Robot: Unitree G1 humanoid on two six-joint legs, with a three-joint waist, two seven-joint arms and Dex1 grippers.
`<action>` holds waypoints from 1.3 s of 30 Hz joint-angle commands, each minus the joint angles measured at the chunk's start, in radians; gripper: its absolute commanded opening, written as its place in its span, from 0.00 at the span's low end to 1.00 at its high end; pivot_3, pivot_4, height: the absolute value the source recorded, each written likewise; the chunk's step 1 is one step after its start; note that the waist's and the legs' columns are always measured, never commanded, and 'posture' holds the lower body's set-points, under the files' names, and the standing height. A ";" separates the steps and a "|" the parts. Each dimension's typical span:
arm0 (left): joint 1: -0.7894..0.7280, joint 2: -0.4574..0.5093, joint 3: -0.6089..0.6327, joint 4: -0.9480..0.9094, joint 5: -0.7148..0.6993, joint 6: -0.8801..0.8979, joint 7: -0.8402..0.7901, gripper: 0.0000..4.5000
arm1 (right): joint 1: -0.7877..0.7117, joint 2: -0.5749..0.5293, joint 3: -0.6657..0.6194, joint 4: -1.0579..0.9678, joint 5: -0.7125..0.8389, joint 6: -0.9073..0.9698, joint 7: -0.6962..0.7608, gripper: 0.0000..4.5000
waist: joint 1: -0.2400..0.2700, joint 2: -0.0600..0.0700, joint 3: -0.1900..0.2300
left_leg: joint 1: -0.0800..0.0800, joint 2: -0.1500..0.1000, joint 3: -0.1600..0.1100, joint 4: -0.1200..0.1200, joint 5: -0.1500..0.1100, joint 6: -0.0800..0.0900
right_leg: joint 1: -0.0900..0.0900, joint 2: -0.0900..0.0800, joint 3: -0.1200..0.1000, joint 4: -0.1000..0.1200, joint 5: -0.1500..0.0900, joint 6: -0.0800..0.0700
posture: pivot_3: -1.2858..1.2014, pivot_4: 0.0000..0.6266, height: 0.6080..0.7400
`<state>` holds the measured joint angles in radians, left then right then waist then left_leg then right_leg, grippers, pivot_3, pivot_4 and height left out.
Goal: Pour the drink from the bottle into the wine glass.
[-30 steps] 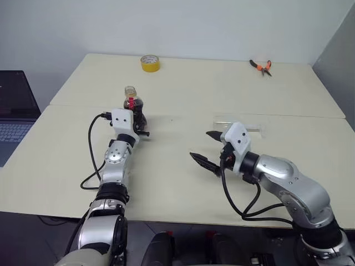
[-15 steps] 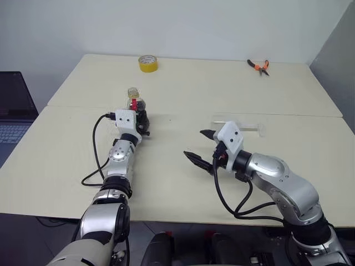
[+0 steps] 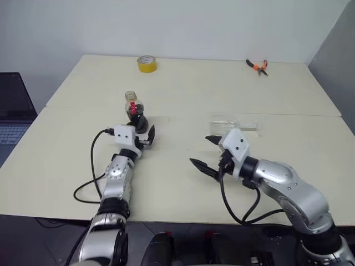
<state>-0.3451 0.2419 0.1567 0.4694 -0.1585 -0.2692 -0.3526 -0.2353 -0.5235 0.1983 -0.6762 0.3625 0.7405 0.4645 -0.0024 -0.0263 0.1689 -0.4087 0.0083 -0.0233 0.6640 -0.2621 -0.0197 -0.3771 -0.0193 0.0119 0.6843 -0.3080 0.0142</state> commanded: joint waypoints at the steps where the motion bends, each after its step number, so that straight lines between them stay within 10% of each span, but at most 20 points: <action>1: 0.109 0.013 -0.028 -0.250 -0.040 0.118 -0.035 0.99 | 0.041 -0.025 -0.052 -0.068 -0.029 -0.037 -0.011 1.00 | 0.000 0.000 0.000 | 0.000 0.000 0.000 0.000 0.000 0.000 | 0.000 0.000 0.000 0.000 0.000 0.000 | 0.52 0.24 1.00; 10: 0.297 0.087 -0.097 -0.596 -0.066 0.313 -0.117 0.99 | 0.096 -0.109 -0.045 0.000 -0.339 -0.122 -0.156 1.00 | 0.001 0.000 0.000 | 0.007 0.000 0.001 -0.002 0.000 0.000 | 0.005 0.001 0.001 0.001 0.000 0.000 | 0.52 0.24 1.00; 21: 0.048 0.191 -0.218 -0.590 -0.191 0.540 -0.423 0.99 | -0.136 -0.256 0.241 0.438 -1.010 -0.383 -0.277 1.00 | -0.004 0.001 -0.001 | 0.007 0.000 0.004 -0.003 0.001 -0.001 | 0.005 0.002 0.003 -0.001 -0.001 -0.001 | 0.52 0.24 1.00; 39: -0.054 0.203 -0.239 -0.457 -0.174 0.477 -0.577 0.99 | -0.323 -0.047 0.259 0.946 -1.208 -0.502 -0.406 1.00 | -0.008 0.001 -0.001 | 0.007 0.001 0.005 -0.002 0.001 -0.002 | 0.004 0.002 0.005 0.000 0.000 -0.001 | 0.52 0.24 1.00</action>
<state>-0.3808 0.4532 -0.0929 0.0143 -0.3310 0.2365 -0.9271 -0.5315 -0.5710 0.4675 0.2458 -0.8247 0.2566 0.0872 -0.0105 -0.0250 0.1683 -0.4015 0.0090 -0.0181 0.6617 -0.2611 -0.0214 -0.3731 -0.0178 0.0165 0.6845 -0.3085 0.0134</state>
